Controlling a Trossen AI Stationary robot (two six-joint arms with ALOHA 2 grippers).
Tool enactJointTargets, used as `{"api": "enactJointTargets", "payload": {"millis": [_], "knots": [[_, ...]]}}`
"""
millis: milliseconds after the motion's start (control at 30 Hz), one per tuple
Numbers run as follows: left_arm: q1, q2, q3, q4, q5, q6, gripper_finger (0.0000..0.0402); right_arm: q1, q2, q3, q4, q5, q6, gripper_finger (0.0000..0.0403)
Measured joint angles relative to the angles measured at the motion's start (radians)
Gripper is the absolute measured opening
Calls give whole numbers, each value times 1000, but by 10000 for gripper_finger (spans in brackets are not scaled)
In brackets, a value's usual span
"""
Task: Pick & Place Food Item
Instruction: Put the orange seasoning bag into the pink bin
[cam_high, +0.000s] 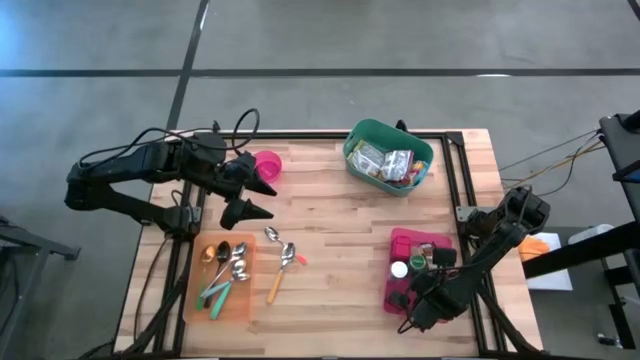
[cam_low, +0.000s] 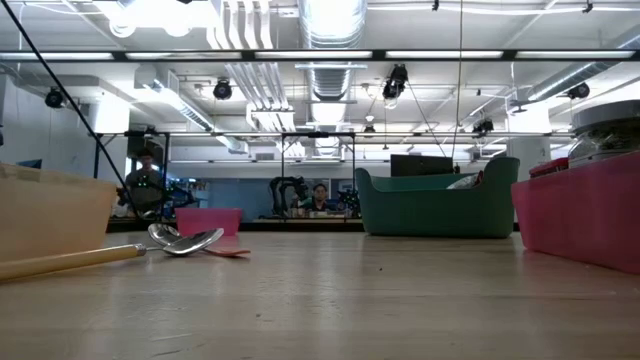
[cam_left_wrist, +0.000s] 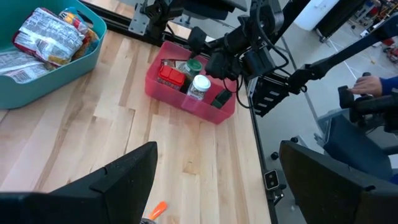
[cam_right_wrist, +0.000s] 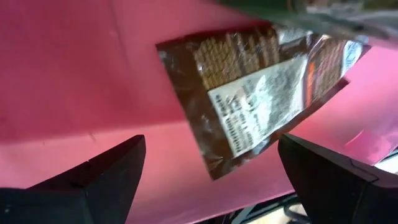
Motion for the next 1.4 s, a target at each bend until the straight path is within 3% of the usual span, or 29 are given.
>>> {"api": "enactJointTargets", "payload": {"millis": [167,267,667,967,1400], "knots": [[0,0,0,-1,0,0,341,0,-1,-17,4,13,-1,362],[0,0,0,-4,0,0,341,0,-1,-23,5,16,-1,338],[0,0,0,-18,0,0,341,0,-1,-28,10,16,18,140],[0,0,0,-20,0,0,341,0,-1,-6,11,19,49,18],[0,0,0,-23,0,-1,341,3,-5,99,10,25,201,8]]}}
